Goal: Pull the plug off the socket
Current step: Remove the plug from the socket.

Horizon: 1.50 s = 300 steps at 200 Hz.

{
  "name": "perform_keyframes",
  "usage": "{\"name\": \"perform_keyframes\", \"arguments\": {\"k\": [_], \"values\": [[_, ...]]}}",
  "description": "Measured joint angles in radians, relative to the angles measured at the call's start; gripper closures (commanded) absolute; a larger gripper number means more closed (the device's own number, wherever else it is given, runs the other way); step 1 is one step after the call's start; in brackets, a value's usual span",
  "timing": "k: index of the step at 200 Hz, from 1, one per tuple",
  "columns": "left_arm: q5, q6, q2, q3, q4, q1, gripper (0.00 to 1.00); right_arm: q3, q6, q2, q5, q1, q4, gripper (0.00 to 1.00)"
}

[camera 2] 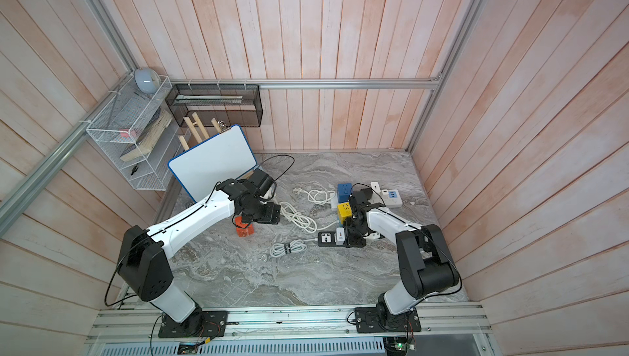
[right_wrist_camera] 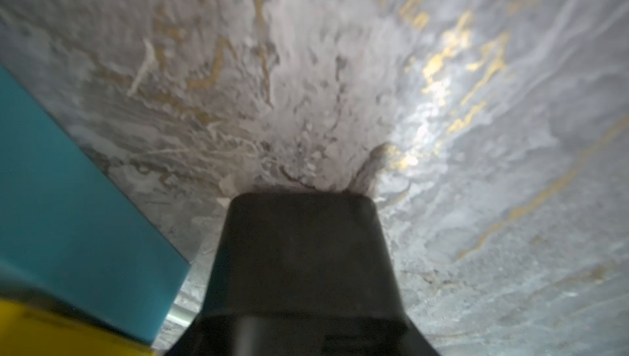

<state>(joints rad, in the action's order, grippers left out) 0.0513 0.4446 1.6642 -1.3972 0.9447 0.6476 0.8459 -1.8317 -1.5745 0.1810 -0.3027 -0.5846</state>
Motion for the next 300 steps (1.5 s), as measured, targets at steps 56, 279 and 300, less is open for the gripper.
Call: {"name": "perform_keyframes", "arguments": {"k": [56, 279, 300], "values": [[0.09, -0.15, -0.014, 0.111, -0.245, 0.101, 0.1, 0.0, 0.0, 0.0, 0.003, -0.009, -0.007, 0.77], [0.441, -0.731, 0.099, 0.31, -0.954, 0.261, 0.0, -0.034, 0.151, 0.022, 0.059, 0.128, -0.09, 0.47], [0.446, -0.742, 0.135, 0.278, -0.964, 0.272, 0.0, -0.034, 0.154, 0.021, 0.06, 0.128, -0.09, 0.53]]}}
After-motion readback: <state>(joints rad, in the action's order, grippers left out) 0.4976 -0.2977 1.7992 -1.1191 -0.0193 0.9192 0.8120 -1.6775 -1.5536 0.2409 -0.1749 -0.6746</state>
